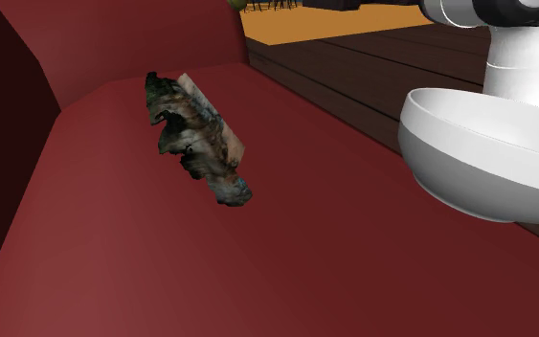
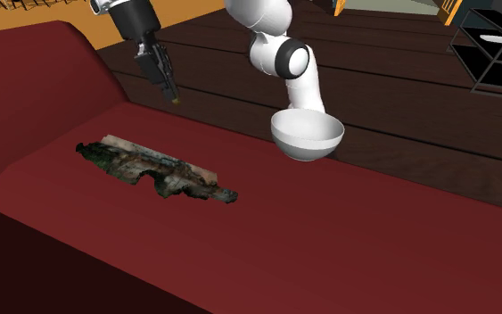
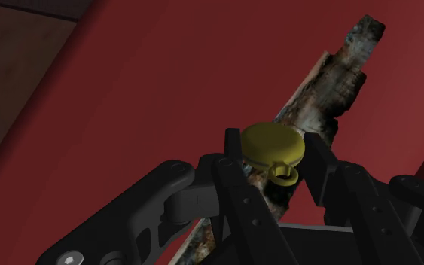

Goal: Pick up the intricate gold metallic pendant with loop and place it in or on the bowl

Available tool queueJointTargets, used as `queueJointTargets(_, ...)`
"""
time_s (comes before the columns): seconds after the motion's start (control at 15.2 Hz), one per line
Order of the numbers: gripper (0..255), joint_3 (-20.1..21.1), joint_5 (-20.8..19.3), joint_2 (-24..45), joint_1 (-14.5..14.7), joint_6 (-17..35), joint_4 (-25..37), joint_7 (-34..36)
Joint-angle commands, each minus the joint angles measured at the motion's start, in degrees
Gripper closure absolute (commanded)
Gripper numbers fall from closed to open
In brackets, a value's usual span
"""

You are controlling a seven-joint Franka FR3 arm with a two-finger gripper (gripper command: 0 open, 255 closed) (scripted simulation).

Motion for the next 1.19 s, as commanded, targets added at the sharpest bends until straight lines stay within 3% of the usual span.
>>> queueJointTargets(0.0,255,-0.08,1.18,-3.93,-1.02,1.18,-5.09,-0.39)
queueJointTargets(0.13,255,-0.23,3.27,-11.54,-2.48,4.33,-15.66,-1.44)
queueJointTargets(0.4,255,-0.73,6.63,-22.85,-3.34,7.1,-29.24,-2.21)
queueJointTargets(0.73,255,-1.2,10.21,-34.22,-2.96,7.85,-40.62,-1.73)
queueJointTargets(1.12,255,-1.36,14.31,-45.86,-1.65,6.71,-50.01,0.47)
